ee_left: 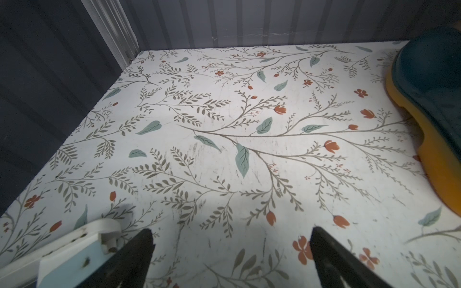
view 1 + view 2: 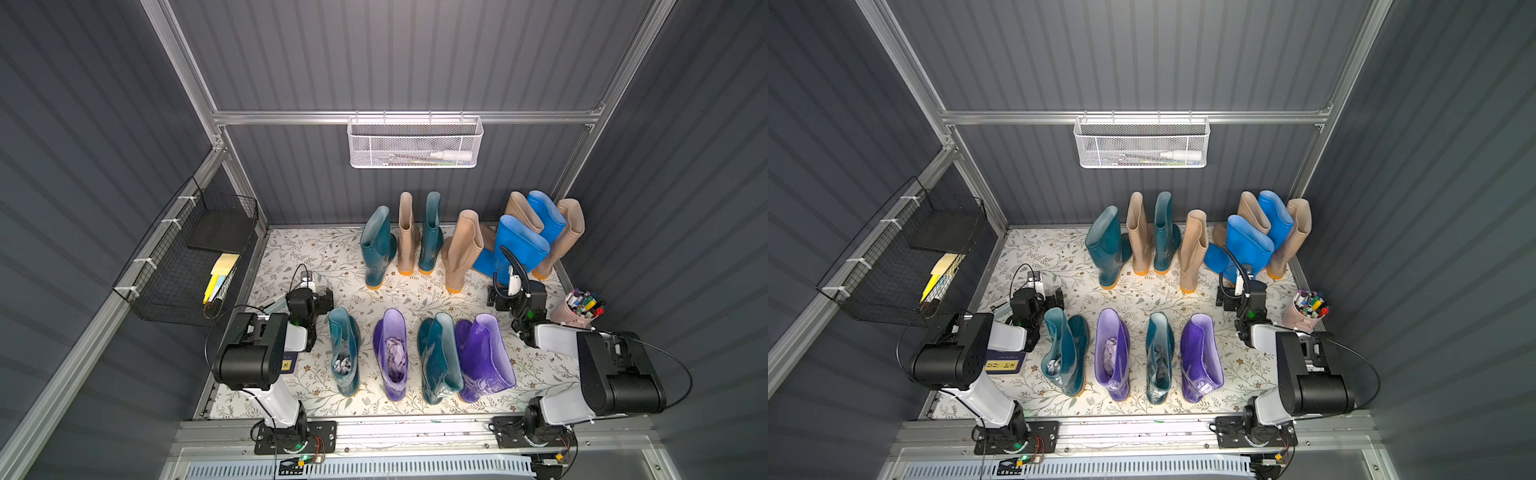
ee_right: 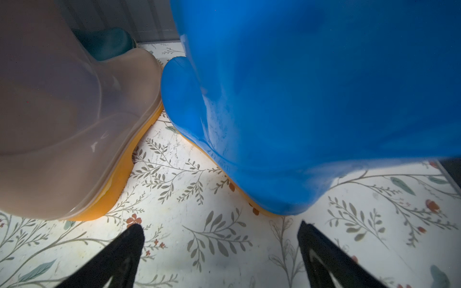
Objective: Match and arrange rain boots in pairs
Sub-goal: Pick up the rain boot at the center of the board.
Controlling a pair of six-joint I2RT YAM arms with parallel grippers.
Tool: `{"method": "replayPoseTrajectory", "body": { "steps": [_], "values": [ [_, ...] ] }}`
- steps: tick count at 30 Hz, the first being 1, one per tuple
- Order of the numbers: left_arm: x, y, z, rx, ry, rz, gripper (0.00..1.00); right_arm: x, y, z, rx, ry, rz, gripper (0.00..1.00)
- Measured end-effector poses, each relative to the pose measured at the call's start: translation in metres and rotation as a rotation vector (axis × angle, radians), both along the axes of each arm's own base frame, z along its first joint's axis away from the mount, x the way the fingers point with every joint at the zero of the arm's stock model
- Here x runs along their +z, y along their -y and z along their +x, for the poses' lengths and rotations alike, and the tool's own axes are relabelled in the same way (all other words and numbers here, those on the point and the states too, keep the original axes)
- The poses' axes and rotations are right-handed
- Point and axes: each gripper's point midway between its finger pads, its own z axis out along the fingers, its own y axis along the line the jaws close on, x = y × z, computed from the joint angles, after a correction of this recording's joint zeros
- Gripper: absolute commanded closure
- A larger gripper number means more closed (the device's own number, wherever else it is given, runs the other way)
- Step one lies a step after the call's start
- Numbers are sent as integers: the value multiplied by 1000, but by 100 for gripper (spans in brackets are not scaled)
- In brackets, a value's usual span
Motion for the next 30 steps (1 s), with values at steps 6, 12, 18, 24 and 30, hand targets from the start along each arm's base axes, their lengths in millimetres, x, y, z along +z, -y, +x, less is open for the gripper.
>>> {"method": "replayPoseTrajectory", "body": {
  "steps": [6,12,18,24,30],
  "values": [
    [0,0,0,0,0,0,0,0,-1,0,3,0,2,1],
    [-1,-9,2,54,-54,11,0,13,0,-1,-1,-4,0,1],
    [77,-14,27,109,6,-13,0,92,0,-14,2,126,-3,1],
    [186,-11,48,151,31,-86,0,160,-2,-53,8,279,-1,1],
    [264,38,33,55,21,-87,0,210,-11,-76,36,385,29,1]
  ]
}}
